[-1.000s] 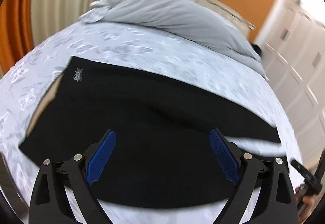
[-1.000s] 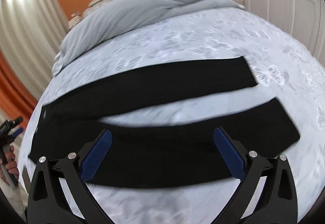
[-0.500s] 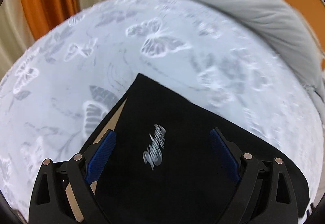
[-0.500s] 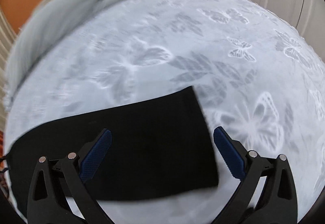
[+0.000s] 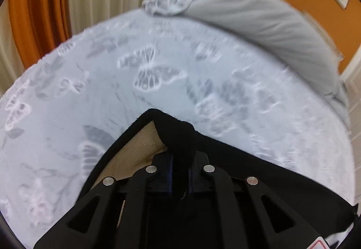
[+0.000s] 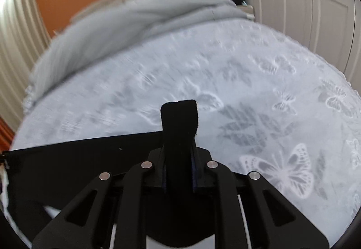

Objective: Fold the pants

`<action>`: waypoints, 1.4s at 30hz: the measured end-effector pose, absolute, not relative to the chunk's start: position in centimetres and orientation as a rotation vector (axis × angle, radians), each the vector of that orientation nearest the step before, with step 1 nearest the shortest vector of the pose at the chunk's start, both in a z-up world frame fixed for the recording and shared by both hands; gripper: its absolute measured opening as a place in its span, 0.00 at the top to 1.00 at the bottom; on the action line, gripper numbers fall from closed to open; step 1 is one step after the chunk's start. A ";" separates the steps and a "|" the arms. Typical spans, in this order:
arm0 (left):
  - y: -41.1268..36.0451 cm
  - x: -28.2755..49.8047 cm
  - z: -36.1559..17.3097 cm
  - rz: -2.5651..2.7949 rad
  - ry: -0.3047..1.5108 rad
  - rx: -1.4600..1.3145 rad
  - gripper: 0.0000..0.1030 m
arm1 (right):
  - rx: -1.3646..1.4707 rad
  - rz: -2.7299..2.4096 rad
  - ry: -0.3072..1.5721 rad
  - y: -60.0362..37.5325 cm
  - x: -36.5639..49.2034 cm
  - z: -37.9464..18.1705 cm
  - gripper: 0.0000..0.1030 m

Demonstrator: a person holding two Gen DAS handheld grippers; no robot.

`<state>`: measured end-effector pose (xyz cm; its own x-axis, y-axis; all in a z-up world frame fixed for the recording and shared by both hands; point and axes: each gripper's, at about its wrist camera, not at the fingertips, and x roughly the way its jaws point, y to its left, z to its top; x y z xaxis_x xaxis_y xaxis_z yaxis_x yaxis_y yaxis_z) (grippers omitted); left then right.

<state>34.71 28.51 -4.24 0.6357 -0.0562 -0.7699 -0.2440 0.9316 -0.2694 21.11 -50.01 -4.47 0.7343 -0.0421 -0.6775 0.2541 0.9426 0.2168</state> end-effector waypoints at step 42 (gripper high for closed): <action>28.3 13.4 -9.8 -0.139 0.927 -1.270 0.76 | 0.843 -0.106 0.830 -46.3 2.6 -7.5 0.24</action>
